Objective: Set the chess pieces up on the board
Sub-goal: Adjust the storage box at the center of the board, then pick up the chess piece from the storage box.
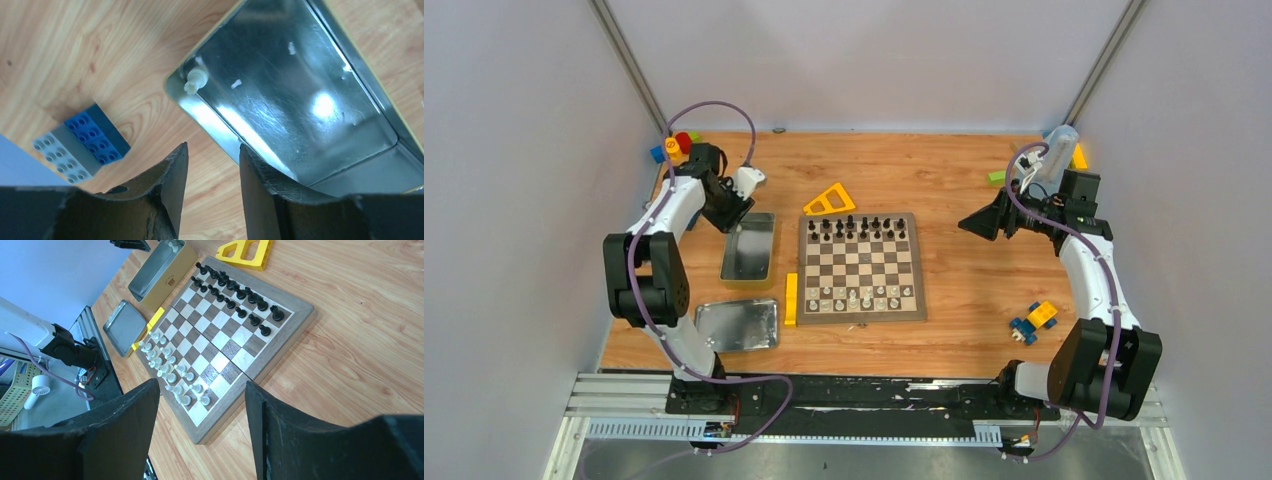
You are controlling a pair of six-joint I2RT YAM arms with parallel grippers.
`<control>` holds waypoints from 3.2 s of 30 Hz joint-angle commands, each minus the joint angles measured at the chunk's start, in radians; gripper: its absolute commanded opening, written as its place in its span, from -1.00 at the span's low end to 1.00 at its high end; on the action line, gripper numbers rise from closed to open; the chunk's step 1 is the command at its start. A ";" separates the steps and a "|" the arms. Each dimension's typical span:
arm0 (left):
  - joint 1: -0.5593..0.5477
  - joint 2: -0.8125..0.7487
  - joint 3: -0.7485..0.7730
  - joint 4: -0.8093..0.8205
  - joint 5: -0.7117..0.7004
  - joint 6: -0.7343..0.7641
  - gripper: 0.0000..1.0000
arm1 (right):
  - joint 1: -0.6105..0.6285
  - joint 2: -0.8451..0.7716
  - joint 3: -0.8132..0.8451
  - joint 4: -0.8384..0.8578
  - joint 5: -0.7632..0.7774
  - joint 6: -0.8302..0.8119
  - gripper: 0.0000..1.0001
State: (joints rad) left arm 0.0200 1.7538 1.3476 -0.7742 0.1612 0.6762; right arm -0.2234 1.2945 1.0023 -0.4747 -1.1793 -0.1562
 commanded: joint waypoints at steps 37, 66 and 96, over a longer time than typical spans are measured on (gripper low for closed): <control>-0.143 0.087 -0.028 0.109 -0.158 0.381 0.03 | 0.004 0.000 0.038 0.006 -0.019 -0.029 0.30; -0.202 0.015 -0.157 0.109 -0.219 0.444 -0.14 | 0.005 0.017 0.044 -0.003 -0.026 -0.034 0.32; -0.193 0.059 -0.042 0.194 -0.193 0.133 0.09 | 0.006 0.019 0.045 -0.009 -0.028 -0.037 0.33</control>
State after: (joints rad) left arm -0.1787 1.8008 1.3109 -0.6708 -0.0284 0.9016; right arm -0.2230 1.3087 1.0054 -0.4786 -1.1790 -0.1638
